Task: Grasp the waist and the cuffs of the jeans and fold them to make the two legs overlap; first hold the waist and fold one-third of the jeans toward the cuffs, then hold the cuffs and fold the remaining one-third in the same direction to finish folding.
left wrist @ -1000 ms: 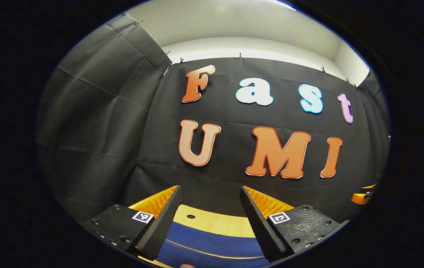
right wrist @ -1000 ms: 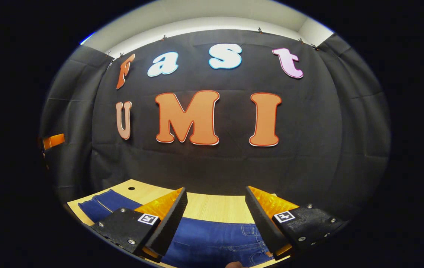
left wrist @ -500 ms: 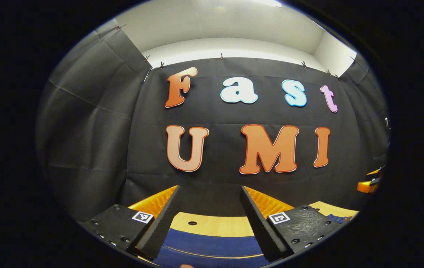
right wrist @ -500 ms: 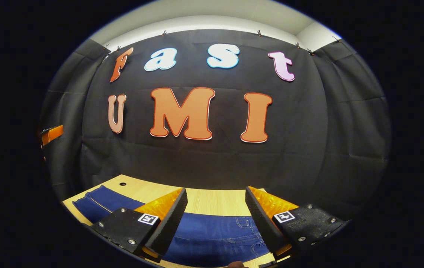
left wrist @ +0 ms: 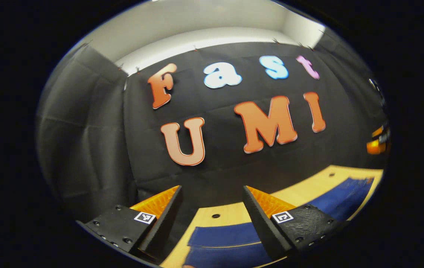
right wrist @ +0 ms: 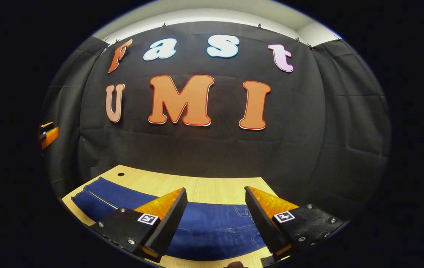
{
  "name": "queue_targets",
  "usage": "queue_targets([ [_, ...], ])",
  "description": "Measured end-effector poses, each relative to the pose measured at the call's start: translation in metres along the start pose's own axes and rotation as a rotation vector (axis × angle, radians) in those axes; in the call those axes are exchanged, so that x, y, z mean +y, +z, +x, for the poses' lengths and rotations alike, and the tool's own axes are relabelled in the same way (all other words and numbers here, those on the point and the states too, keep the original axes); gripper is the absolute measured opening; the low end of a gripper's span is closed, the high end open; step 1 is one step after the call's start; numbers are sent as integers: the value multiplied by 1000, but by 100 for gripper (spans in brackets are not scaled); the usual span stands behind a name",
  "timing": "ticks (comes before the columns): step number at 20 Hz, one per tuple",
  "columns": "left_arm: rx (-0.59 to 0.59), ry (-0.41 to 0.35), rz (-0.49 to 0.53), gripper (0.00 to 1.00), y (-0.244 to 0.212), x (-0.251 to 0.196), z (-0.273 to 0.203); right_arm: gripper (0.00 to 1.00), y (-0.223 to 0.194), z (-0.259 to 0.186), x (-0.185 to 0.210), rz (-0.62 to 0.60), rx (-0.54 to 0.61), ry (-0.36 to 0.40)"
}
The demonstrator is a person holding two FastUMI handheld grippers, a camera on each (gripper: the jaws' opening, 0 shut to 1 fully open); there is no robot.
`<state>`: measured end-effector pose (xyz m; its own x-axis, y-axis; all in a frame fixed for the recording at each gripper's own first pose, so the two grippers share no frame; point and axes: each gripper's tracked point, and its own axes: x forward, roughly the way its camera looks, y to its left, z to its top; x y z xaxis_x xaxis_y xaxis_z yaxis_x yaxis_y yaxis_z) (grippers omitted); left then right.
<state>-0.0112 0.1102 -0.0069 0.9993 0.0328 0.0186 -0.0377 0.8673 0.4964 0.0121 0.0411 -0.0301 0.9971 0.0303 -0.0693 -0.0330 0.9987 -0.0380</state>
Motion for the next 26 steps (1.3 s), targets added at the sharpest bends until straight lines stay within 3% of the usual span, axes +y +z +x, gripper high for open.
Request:
queue_targets([
  [2, 52, -33, 150, 100, -32, -5, -7, 97, -7, 5, 3, 4, 25, 4],
  [9, 306, -322, 576, 100, -187, -65, -38, 97, -46, 4, 13, 11, 124, 13],
  [15, 454, -452, 755, 98, -281, -81, -64, 97, -64, 1, 7, -18, 175, 5],
  [17, 442, -518, 878, 98, -295, -88, -63, 97, -70, 0, 3, -18, 189, -2],
  [21, 477, -632, 985, 98, -338, -95, -70, 97, -83, -1, -4, -15, 227, -23],
  [26, 566, -716, 1018, 98, -371, -86, -75, 97, -92, -1, -10, -48, 257, -33],
])
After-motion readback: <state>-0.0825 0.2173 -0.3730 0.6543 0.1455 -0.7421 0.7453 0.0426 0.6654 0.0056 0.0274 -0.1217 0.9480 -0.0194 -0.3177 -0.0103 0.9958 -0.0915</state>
